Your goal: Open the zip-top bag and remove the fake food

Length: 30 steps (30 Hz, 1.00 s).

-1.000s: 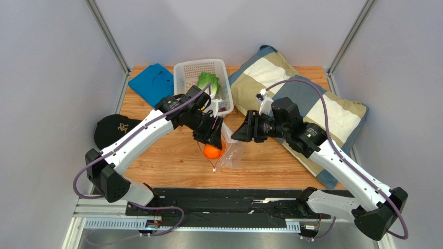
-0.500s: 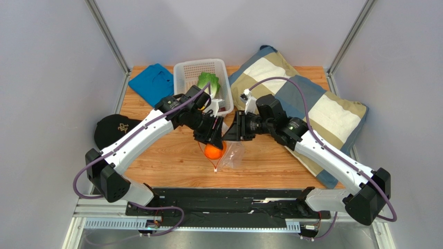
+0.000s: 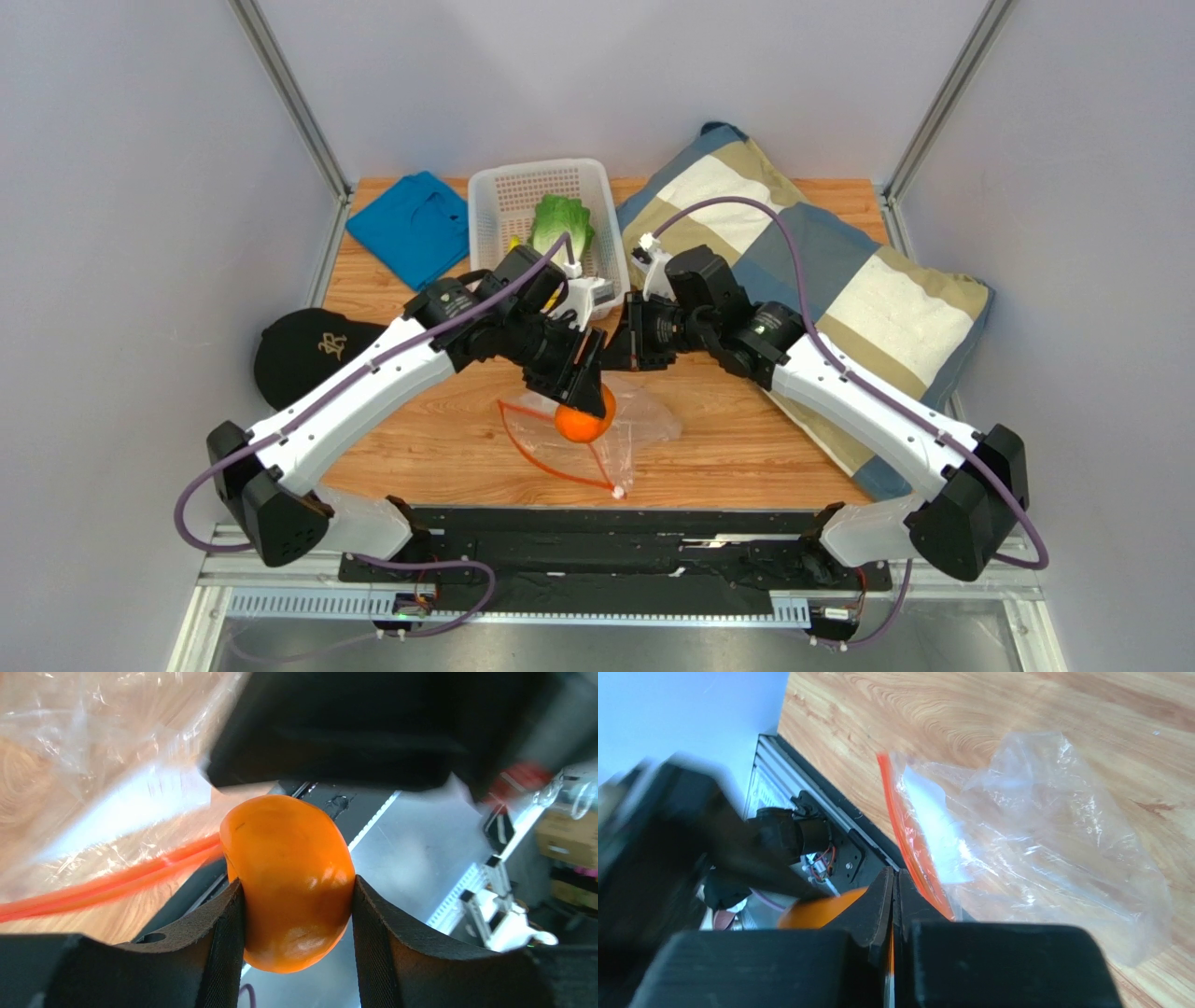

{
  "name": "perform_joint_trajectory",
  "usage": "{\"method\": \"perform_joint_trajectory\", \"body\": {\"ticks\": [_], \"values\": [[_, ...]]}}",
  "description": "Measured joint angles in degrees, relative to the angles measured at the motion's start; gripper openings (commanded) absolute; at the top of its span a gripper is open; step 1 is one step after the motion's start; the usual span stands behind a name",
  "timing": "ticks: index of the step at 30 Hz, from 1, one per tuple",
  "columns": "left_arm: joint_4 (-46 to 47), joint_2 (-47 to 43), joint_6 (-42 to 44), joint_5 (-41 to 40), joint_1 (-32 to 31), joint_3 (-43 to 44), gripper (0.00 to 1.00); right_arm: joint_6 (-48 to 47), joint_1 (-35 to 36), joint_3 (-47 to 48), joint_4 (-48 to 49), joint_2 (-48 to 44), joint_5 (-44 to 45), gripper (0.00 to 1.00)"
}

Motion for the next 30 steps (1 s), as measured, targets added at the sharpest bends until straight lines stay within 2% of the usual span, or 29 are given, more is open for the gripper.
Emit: {"method": "perform_joint_trajectory", "body": {"ticks": [3,7,10,13,17,22,25,30], "values": [[1.38,-4.83,0.02,-3.82,-2.73,-1.07,0.0,0.0,0.0,1.07,-0.81,1.68,1.46,0.0],[2.12,-14.03,-2.32,-14.1,-3.8,-2.14,0.0,-0.02,0.0,0.63,-2.62,2.05,2.86,0.0],[2.49,-18.99,-5.97,-19.61,-0.48,-2.21,0.0,-0.04,-0.39,-1.29,-3.32,1.09,3.56,0.01],[3.23,-19.02,-9.46,-19.82,6.95,-1.44,0.0,-0.07,-1.11,-4.26,-5.09,-1.4,4.22,0.03],[6.54,-9.46,-12.24,-16.44,14.21,1.88,0.0,-0.52,-2.01,-6.25,-9.05,-5.77,5.62,0.04],[14.73,10.12,-15.37,-9.94,21.7,8.28,0.0,-1.11,-2.19,-6.25,-12.72,-10.8,7.04,0.05],[16.98,24.02,-15.69,-7.21,25.64,16.09,0.0,-1.33,-2.19,-6.25,-15.21,-13.64,8.15,0.05],[21.29,42.25,-13.9,-2.25,27.71,30.1,0.0,-1.73,-2.62,-6.25,-18.86,-17.79,11.19,0.05]]}}
